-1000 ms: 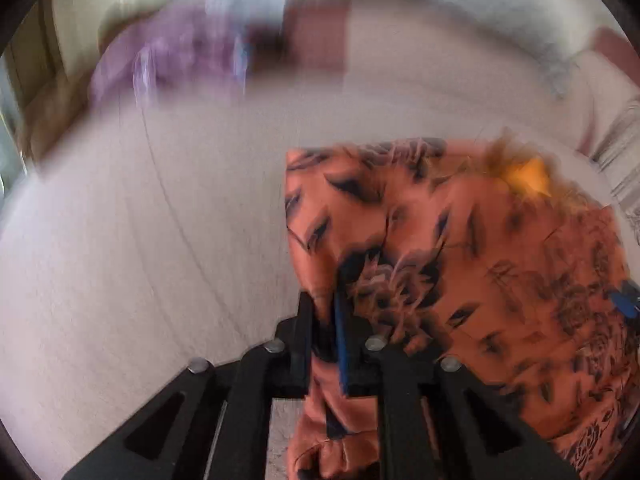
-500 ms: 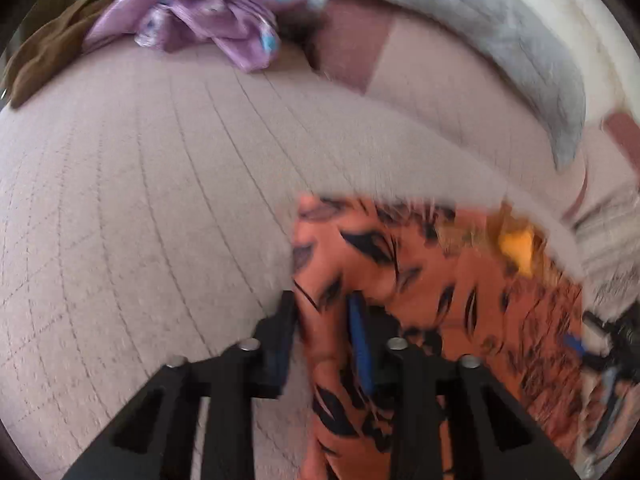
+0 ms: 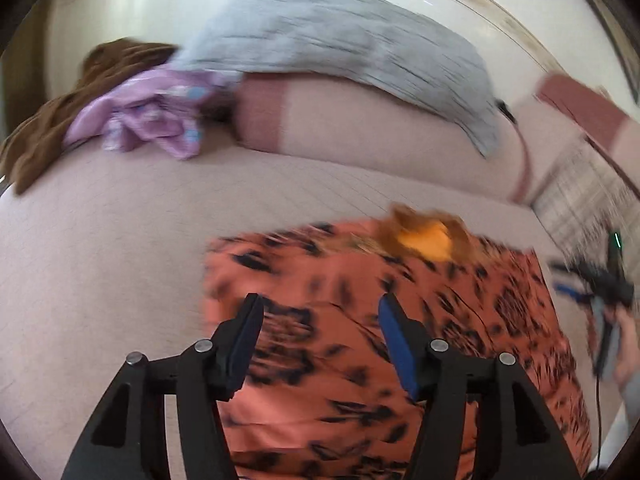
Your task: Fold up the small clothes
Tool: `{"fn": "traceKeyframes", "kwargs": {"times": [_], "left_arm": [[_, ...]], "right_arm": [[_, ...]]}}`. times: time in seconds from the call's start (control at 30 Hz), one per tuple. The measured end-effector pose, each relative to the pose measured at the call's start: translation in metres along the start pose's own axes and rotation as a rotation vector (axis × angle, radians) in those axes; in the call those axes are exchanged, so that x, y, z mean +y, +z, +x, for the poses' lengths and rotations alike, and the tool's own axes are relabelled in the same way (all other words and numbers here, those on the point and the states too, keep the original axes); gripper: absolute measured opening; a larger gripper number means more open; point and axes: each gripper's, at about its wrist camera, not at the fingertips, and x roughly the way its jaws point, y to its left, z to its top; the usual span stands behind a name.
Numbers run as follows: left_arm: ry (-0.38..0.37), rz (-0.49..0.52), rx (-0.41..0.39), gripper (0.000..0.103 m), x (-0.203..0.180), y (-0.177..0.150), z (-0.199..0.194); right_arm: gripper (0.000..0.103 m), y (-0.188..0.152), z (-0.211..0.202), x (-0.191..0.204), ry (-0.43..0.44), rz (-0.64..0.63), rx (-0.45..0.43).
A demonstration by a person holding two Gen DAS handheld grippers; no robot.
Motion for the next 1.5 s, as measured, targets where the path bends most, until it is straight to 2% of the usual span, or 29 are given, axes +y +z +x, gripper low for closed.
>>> {"fn": "traceKeyframes", "kwargs": {"times": [0.03, 0.07, 0.1, 0.13, 0.17, 0.2, 0.27, 0.3, 0.33, 0.37, 0.4, 0.43, 0.47, 0.57, 0.63, 0.73, 0.87, 0.93, 1.0, 1.07, 1.13, 1.2, 1.33, 1.43, 1.5], "left_arm": [[-0.004, 0.018, 0.018, 0.061, -0.006, -0.004, 0.009], [0.009, 0.026, 0.040, 0.061, -0.008, -0.009, 0.019], [0.040, 0.025, 0.078, 0.061, -0.007, -0.014, 0.033], [0.077, 0.007, 0.143, 0.060, -0.004, -0.020, 0.052], [0.093, 0.014, 0.127, 0.060, -0.004, -0.023, 0.056], [0.125, 0.053, 0.089, 0.060, -0.010, -0.024, 0.052], [0.134, 0.067, 0.108, 0.060, -0.016, -0.022, 0.046], [0.113, 0.055, 0.105, 0.060, -0.015, -0.020, 0.039], [0.102, 0.040, 0.108, 0.060, -0.013, -0.019, 0.032], [0.094, 0.025, 0.105, 0.060, -0.010, -0.020, 0.020], [0.079, 0.015, 0.092, 0.061, -0.006, -0.024, 0.006], [0.067, 0.008, 0.081, 0.061, -0.002, -0.028, -0.009], [0.064, 0.003, 0.077, 0.062, 0.002, -0.034, -0.026], [0.061, -0.036, 0.084, 0.074, 0.030, -0.061, -0.070], [0.018, -0.106, 0.103, 0.074, 0.050, -0.090, -0.101], [-0.025, -0.195, 0.178, 0.074, 0.073, -0.133, -0.133], [-0.040, -0.251, 0.245, 0.074, 0.078, -0.189, -0.164], [-0.042, -0.283, 0.272, 0.074, 0.073, -0.210, -0.167], [-0.062, -0.304, 0.290, 0.074, 0.067, -0.226, -0.173], [-0.062, -0.297, 0.286, 0.074, 0.059, -0.238, -0.178], [-0.053, -0.288, 0.293, 0.074, 0.053, -0.244, -0.174], [-0.035, -0.284, 0.287, 0.074, 0.051, -0.248, -0.175], [-0.014, -0.276, 0.291, 0.074, 0.047, -0.250, -0.178], [-0.011, -0.290, 0.272, 0.074, 0.048, -0.251, -0.186], [0.003, -0.270, 0.299, 0.074, 0.045, -0.253, -0.181]], "right_arm": [[0.080, 0.005, 0.005, 0.003, 0.001, 0.001, -0.016], [0.073, 0.008, 0.008, 0.008, 0.018, 0.002, -0.023], [0.053, 0.011, 0.013, 0.012, 0.028, -0.006, -0.023], [0.039, 0.015, 0.022, 0.017, 0.009, -0.028, -0.004], [0.024, 0.014, 0.041, 0.017, -0.078, -0.063, 0.073], [0.023, 0.013, 0.053, 0.017, -0.108, -0.067, 0.115], [0.024, 0.019, 0.043, 0.018, -0.115, -0.010, 0.076], [0.029, 0.020, 0.032, 0.019, -0.123, 0.015, 0.036], [0.029, 0.018, 0.017, 0.018, -0.101, 0.037, -0.013], [0.036, 0.014, 0.008, 0.017, -0.079, 0.047, -0.020], [0.064, 0.008, 0.001, 0.014, -0.061, 0.050, 0.001], [0.076, -0.002, -0.007, 0.012, -0.042, 0.044, 0.047], [0.079, -0.011, -0.014, 0.010, -0.020, 0.033, 0.063], [0.079, -0.052, -0.054, -0.004, 0.026, -0.040, 0.134], [0.079, -0.084, -0.076, -0.026, 0.082, -0.054, 0.251], [0.078, -0.126, -0.108, -0.061, 0.158, -0.028, 0.379], [0.077, -0.187, -0.149, -0.096, 0.235, 0.005, 0.456], [0.076, -0.206, -0.154, -0.098, 0.269, 0.004, 0.467], [0.069, -0.229, -0.159, -0.098, 0.310, -0.005, 0.506], [0.069, -0.248, -0.160, -0.091, 0.313, -0.048, 0.523], [0.068, -0.261, -0.164, -0.096, 0.335, -0.031, 0.515], [0.066, -0.266, -0.164, -0.102, 0.350, -0.010, 0.506], [0.067, -0.271, -0.167, -0.110, 0.361, 0.011, 0.493], [0.067, -0.268, -0.168, -0.112, 0.348, 0.015, 0.495], [0.067, -0.270, -0.169, -0.105, 0.321, -0.020, 0.488]]}}
